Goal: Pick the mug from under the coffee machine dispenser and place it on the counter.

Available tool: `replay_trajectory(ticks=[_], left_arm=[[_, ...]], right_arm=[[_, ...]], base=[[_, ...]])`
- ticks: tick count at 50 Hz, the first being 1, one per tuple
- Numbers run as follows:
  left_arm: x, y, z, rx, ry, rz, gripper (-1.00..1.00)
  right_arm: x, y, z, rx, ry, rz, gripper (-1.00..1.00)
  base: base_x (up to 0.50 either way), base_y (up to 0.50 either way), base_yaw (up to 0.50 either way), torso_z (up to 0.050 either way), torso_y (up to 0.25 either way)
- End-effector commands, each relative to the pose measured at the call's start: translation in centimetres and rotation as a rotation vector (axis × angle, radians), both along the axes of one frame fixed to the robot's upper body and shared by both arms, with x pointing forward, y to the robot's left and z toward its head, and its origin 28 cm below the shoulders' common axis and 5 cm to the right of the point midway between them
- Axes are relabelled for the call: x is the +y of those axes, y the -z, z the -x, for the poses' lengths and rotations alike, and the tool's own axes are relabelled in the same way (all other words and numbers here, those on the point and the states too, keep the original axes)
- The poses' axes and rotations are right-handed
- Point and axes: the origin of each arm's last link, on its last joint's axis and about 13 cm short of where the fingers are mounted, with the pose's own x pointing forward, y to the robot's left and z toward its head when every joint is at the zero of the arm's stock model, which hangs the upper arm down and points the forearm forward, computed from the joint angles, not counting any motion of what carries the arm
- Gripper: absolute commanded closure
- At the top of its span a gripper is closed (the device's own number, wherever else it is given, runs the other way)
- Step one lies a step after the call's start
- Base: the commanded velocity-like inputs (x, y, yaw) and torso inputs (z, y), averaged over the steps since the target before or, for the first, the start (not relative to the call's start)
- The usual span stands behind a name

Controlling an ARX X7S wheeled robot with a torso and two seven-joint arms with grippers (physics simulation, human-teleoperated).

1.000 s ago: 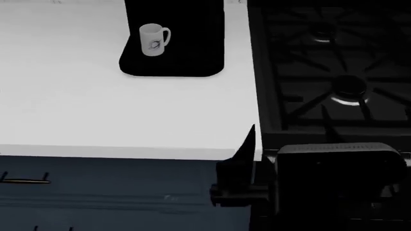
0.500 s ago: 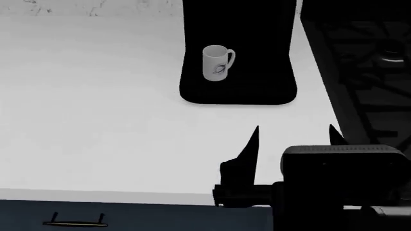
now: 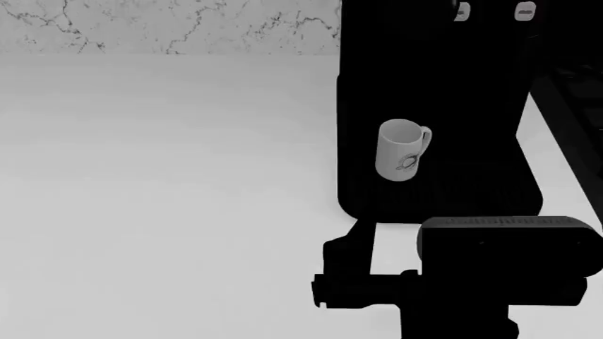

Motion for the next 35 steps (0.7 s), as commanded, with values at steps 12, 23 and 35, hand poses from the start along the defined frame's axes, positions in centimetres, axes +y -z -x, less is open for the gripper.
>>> replay_trajectory(ticks=[12,23,35], left_arm=[[0.1,0.1,0.0,-0.003,0.004,0.000,-1.00],[0.0,0.1,0.0,-0.002,0.004,0.000,-1.00],[0.0,-0.1,-0.1,0.002,0.000,0.000,-1.00]], right_arm=[[-0.3,0.2,0.1,0.001,0.003,-0.036,-1.00],[-0.3,0.2,0.5,0.011,-0.006,-0.040,-1.00],[-1.0,1.0,3.3,0.211,0.000,-0.128,-1.00]], base=[[0.50,0.00,0.00,0.000,0.001],[0.40,0.00,0.00,0.000,0.001],[0.02,0.00,0.00,0.000,0.000]])
